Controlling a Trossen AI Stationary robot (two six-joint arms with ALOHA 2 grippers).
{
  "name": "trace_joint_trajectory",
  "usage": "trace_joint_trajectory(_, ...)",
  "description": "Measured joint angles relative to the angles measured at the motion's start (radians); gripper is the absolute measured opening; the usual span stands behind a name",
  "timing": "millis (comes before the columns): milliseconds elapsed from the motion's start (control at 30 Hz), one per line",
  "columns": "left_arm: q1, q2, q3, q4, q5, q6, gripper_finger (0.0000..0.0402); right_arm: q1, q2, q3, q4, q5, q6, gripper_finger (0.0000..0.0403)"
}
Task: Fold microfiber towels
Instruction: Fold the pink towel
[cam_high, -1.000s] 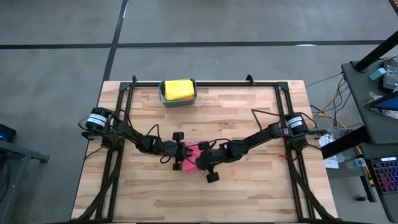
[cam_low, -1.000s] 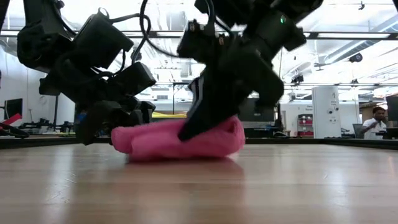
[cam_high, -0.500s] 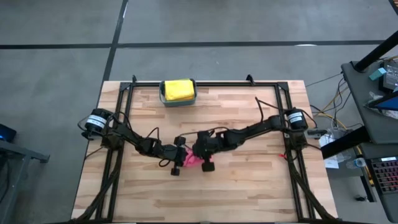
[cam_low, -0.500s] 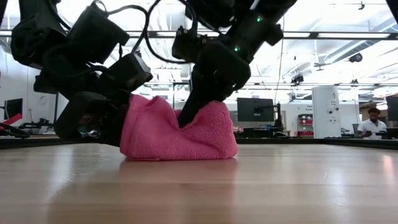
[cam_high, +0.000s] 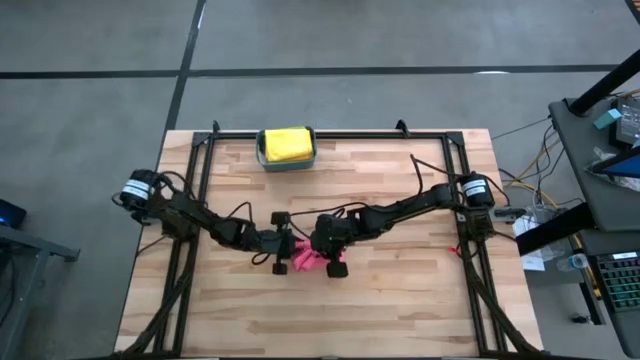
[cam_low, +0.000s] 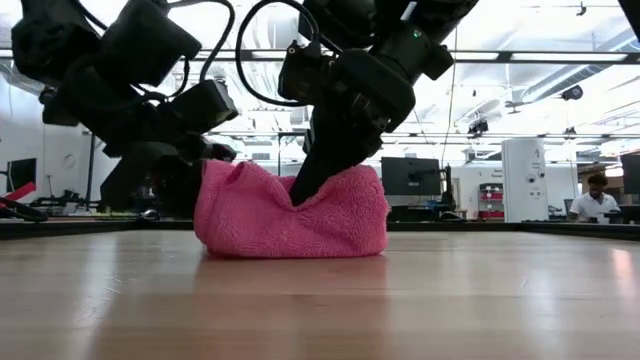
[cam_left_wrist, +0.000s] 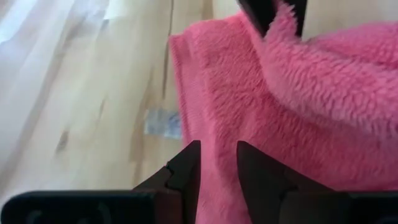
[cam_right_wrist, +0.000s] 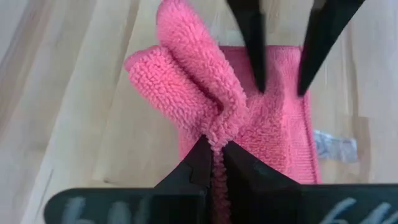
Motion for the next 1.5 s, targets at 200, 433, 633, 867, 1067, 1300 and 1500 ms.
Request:
trace_joint_trajectory(200, 0.000, -0.136, -0.001, -0.168, -0.043, -0.001, 0.0089, 0.000, 0.000, 0.000, 0.002, 0.018, -0.006, 0.0012)
trace_joint_trajectory(433, -0.013, -0.338, -0.001, -0.222, -0.026, -0.027, 0.0089, -0.014, -0.001, 0.013, -0.005, -0.040, 0.089, 0.0012)
trace_joint_trajectory(633, -0.071, -0.465, -0.001, -0.222, -0.025, -0.023, 0.0089, -0.061, 0.000, 0.013, -0.004, -0.099, 0.195, 0.0012)
trace_joint_trajectory(867, -0.128, -0.420, -0.004, -0.184, -0.039, -0.034, 0.0089, -0.125, 0.009, 0.009, -0.001, -0.096, 0.245, 0.0012)
trace_joint_trajectory(1067, -0.129, -0.271, -0.005, -0.079, -0.101, -0.026, 0.0089, -0.138, 0.031, 0.008, -0.001, -0.100, 0.241, 0.0012)
trace_joint_trajectory(1300, -0.124, -0.186, 0.009, -0.059, -0.174, -0.027, 0.0113, -0.138, 0.031, 0.007, -0.002, -0.103, 0.237, 0.0012)
trace_joint_trajectory(1500, -0.107, -0.135, 0.008, -0.053, -0.259, -0.052, 0.0175, -0.138, 0.031, 0.007, 0.004, -0.099, 0.233, 0.0012)
